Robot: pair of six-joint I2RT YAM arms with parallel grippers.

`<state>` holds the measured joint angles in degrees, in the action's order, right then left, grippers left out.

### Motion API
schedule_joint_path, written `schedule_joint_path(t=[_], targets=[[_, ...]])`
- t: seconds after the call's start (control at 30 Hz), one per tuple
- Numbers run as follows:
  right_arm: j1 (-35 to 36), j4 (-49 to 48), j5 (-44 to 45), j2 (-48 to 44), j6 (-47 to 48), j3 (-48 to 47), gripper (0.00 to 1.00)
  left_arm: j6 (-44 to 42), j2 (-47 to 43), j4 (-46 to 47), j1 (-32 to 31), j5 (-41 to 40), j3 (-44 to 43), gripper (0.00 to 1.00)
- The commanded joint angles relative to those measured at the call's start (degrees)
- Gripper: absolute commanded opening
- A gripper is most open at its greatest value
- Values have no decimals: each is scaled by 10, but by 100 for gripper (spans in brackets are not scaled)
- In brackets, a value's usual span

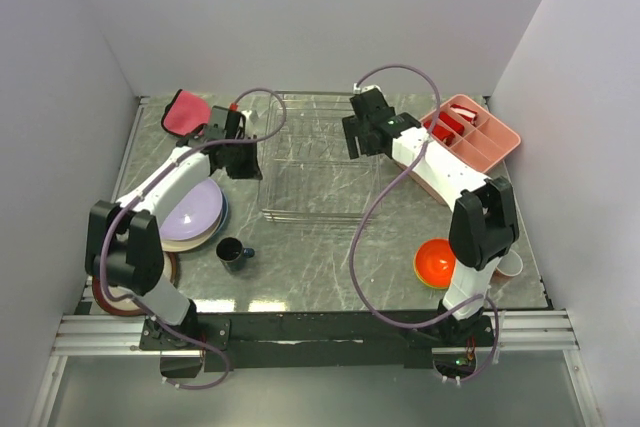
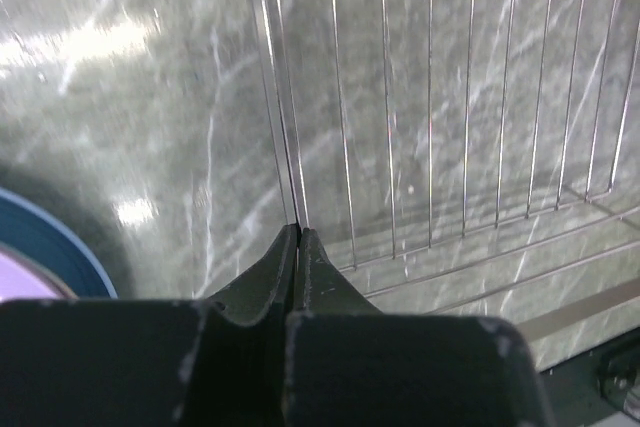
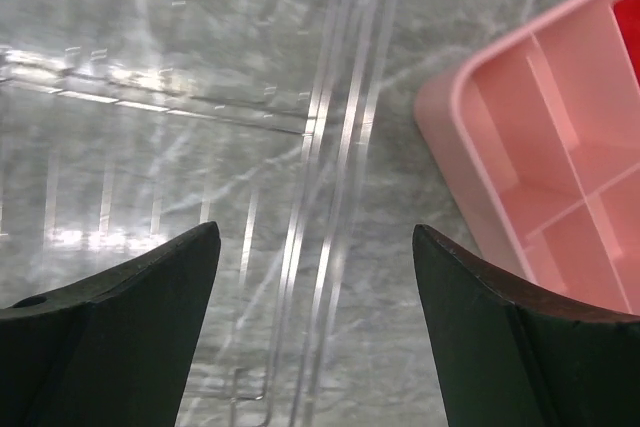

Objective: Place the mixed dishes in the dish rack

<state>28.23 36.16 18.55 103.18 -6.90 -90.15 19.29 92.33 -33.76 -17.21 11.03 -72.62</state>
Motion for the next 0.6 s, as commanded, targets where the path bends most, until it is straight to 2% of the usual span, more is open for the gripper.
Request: schedule_joint_path(t=[0.0,0.2,0.3,0.33,0.43,0.5,0.57], targets=[[-23,-29,22,-36,20,15,86,2,-52,6,-6,44,30,1],[-28,-33,12,-41,32,28,86,-3,-70,9,-9,69,43,3],[-28,-36,6,-50,37,32,88,-14,-88,-8,-9,66,21,32],[-27,-37,4,-53,40,33,88,-21,-96,-17,-8,37,8,40],[-27,-34,-12,-71,47,28,90,-58,-134,-60,2,-7,-34,54],[-27,-31,-22,-88,47,30,91,-102,-169,-89,7,-11,-45,59],[-27,-30,-39,-106,55,42,92,-219,-198,-106,8,25,-39,62]])
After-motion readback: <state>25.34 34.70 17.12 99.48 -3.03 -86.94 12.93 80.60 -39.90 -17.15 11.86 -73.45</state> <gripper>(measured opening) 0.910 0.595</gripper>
